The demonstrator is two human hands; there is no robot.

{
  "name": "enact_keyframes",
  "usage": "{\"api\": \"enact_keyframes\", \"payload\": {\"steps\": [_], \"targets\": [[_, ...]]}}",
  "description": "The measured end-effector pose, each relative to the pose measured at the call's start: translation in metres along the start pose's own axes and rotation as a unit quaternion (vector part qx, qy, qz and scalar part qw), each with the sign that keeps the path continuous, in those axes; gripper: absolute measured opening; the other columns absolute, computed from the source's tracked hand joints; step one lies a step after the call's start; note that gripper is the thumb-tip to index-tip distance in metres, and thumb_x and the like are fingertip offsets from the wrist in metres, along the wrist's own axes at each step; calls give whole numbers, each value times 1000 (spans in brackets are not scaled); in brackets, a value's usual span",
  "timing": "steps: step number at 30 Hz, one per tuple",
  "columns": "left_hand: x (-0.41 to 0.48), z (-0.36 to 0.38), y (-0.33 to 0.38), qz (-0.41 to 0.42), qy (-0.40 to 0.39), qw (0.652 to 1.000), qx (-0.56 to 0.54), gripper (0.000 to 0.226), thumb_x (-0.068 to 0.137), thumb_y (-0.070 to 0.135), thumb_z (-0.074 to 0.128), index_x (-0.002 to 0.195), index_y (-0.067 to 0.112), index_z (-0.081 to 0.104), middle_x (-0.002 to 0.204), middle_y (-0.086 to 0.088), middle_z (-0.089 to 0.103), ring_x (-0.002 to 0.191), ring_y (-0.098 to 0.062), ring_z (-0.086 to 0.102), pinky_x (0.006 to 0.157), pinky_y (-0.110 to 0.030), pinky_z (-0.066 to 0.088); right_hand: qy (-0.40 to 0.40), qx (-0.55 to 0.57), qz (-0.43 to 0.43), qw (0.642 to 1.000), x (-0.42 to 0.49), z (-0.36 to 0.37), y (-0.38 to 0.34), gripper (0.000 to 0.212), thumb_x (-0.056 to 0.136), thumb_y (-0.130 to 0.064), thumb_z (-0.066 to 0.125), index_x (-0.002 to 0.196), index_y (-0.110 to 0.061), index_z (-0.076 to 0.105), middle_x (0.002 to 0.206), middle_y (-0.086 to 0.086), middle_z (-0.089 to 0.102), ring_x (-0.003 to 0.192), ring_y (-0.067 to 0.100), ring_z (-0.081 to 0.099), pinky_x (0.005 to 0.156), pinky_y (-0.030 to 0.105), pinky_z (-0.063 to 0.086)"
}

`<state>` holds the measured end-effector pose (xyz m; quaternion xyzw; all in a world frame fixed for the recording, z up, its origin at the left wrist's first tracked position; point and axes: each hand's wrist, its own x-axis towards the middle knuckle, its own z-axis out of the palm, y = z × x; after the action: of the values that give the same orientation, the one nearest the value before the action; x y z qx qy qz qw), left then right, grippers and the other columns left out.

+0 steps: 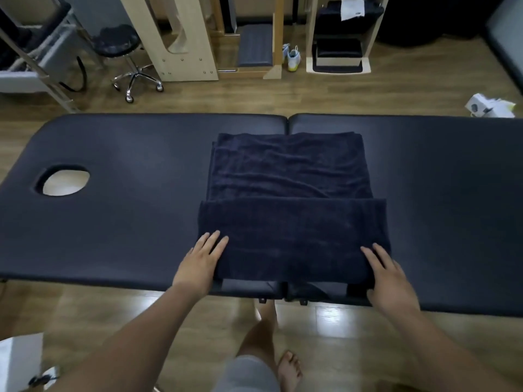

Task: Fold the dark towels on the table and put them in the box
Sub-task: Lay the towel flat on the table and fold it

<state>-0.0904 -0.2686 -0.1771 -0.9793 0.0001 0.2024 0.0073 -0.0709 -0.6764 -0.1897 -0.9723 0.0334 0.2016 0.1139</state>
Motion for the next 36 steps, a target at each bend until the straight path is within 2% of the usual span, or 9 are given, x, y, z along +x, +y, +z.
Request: {"api": "enact_keyframes", "payload": {"steps": [4,9,13,16,21,25,28,31,36], "targets": [[-8,-1,-5,13,39,995,-90,75,85,15,62,153,26,32,147,3,35,135,-20,37,97,-30,47,15,30,-16,999,13,-13,7,68,81,-2,64,143,-24,44,152,-3,36,121,27,45,93,39,49],[-26,-32,-30,4,35,962,-272,54,52,35,70,105,40,68,97,16,70,94,-9,67,87,-28,50,6,96,-16,995,-11,-41,16,54,74,-9,71,125,-24,61,109,3,64,104,22,50,85,36,46],[-55,-68,-47,2,-52,858,-511,46,51,19,82,96,30,74,88,2,75,81,-10,69,74,-22,54,21,171,33,985,-46,-67,26,40,65,-21,78,97,-40,64,90,-2,60,85,16,53,73,30,42],[-57,-83,-50,-4,-29,787,-616,55,49,28,80,100,9,73,89,-9,75,84,-20,70,71,-25,55,57,307,39,949,-43,-90,25,33,69,-10,77,81,-39,67,79,-11,71,80,16,65,67,32,52],[-9,-96,-40,-100,84,657,-743,38,73,24,73,107,8,70,104,-10,75,102,-24,68,86,-36,50,160,480,50,861,18,-119,-11,24,81,-17,78,98,-26,64,96,-1,71,98,24,66,85,39,54],[47,-103,-41,-172,104,604,-772,25,95,33,62,115,18,68,113,-5,74,106,-21,70,88,-36,52,115,537,40,835,79,-142,-47,43,83,-27,78,120,-20,58,109,-6,67,101,13,64,88,33,51],[87,-96,-46,-178,75,602,-775,41,92,45,64,125,22,63,122,-3,71,112,-22,68,93,-40,53,24,534,44,844,125,-142,-53,71,74,-32,85,134,-21,50,120,-5,65,103,9,64,87,31,50],[119,-75,-46,-165,37,628,-760,54,84,29,76,133,25,55,124,-3,70,114,-22,67,92,-40,54,-41,448,88,889,158,-113,-44,102,59,-51,88,144,-24,39,127,-5,59,113,16,60,101,40,48],[137,-46,-44,-219,35,731,-645,67,72,51,81,129,38,49,120,12,67,110,-13,66,96,-43,53,-67,349,127,926,179,-77,-44,75,84,-53,69,144,-26,32,122,-6,56,107,20,55,95,39,46]]}}
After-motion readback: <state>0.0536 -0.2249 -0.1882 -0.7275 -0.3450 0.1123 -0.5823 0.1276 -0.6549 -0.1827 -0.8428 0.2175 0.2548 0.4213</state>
